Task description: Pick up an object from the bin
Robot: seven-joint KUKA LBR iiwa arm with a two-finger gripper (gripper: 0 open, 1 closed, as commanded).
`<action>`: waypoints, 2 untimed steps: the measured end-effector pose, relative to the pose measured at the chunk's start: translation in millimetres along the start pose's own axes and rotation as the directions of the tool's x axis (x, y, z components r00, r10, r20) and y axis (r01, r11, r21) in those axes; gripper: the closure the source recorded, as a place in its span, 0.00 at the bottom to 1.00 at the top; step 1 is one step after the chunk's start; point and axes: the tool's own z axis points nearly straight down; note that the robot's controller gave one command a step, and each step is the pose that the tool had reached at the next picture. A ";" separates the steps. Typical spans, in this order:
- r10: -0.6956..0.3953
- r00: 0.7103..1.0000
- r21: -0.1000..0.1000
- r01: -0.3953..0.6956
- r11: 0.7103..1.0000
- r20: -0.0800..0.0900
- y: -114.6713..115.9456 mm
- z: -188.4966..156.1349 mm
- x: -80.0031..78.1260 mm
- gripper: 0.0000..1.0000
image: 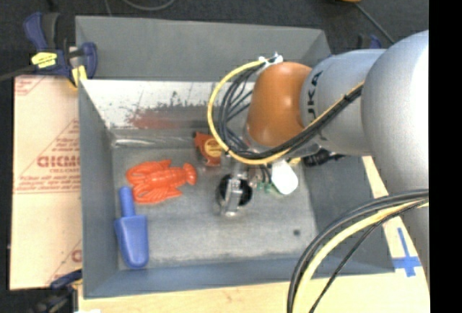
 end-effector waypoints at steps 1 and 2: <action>0.094 0.996 0.001 -0.094 0.996 -0.007 -5.1 12.5 0.3 1.00; 0.094 0.996 0.001 -0.094 0.996 -0.007 -5.1 12.5 0.3 1.00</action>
Offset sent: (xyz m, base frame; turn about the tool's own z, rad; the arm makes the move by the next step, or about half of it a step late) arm 0.0000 0.0000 0.0000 0.0000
